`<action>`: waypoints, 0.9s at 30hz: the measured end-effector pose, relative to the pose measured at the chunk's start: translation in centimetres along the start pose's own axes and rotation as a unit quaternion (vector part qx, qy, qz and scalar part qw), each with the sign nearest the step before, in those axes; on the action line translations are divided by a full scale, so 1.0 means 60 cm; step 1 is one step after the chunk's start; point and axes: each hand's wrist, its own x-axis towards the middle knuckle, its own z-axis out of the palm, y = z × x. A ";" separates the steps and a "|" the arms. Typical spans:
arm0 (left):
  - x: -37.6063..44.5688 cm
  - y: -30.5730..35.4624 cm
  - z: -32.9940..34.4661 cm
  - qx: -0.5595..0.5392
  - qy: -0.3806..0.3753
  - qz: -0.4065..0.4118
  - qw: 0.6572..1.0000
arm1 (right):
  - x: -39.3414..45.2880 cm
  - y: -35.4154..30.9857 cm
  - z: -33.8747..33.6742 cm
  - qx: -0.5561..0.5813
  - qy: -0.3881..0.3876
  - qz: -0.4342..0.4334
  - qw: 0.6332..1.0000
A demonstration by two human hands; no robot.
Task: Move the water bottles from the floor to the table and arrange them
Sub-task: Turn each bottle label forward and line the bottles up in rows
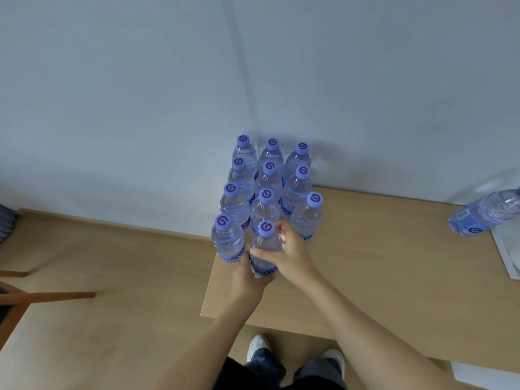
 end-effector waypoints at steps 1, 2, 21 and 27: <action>0.002 -0.001 0.002 0.001 0.004 -0.004 1.000 | 0.000 0.002 -0.001 0.001 -0.002 -0.006 1.000; 0.004 -0.001 0.004 0.003 0.009 -0.008 1.000 | 0.000 0.003 -0.002 -0.001 -0.003 -0.012 1.000; 0.036 0.002 0.036 0.033 0.088 -0.054 0.994 | 0.024 0.013 -0.009 -0.085 0.002 -0.092 0.992; 0.022 0.010 0.036 0.062 0.094 -0.063 0.992 | 0.024 0.018 -0.007 -0.098 0.008 -0.090 0.991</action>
